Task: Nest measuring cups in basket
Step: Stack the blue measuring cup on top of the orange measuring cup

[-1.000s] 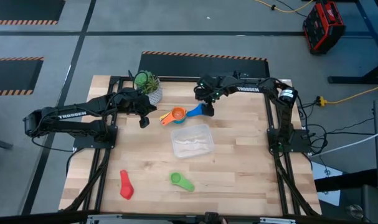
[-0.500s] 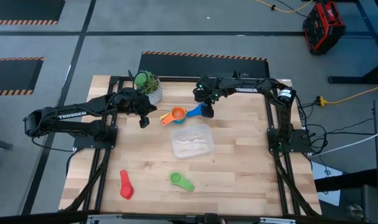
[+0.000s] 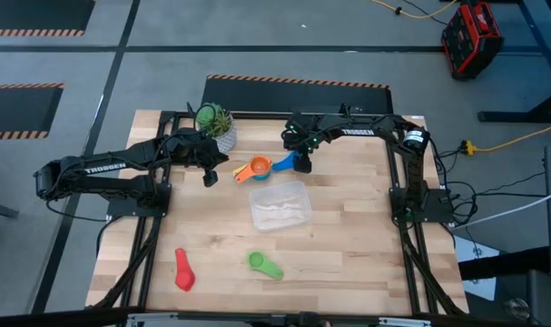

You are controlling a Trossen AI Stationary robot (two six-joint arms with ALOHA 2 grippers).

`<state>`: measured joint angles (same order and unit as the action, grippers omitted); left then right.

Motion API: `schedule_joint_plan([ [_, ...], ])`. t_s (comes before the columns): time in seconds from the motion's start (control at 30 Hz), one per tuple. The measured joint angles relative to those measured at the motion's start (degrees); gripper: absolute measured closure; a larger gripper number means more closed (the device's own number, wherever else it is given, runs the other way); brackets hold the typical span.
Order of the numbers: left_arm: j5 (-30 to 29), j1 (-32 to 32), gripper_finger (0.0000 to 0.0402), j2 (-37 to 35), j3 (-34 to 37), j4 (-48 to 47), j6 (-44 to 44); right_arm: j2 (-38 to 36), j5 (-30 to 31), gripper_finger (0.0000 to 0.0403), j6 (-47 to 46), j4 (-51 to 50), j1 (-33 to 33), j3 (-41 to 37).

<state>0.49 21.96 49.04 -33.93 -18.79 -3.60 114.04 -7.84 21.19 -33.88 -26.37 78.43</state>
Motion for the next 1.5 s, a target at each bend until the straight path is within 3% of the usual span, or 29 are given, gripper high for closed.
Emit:
schedule_joint_plan([
  [0.93, 0.0, 0.0, 0.0374, 0.0, 0.0, 0.0, 0.0, 2.3, 0.7, 0.0146, -2.7, 0.2, 0.0, -0.1],
  [1.2, 0.0, 0.0, 0.0374, 0.0, 0.0, 0.0, 0.0, 2.3, -7.5, 0.0146, -2.1, 0.3, -1.3, -0.1],
  [1.5, 0.0, 0.0, 0.0374, 0.0, 0.0, 0.0, 0.0, 2.2, -10.8, 0.0146, 0.5, 0.4, -1.4, -0.1],
])
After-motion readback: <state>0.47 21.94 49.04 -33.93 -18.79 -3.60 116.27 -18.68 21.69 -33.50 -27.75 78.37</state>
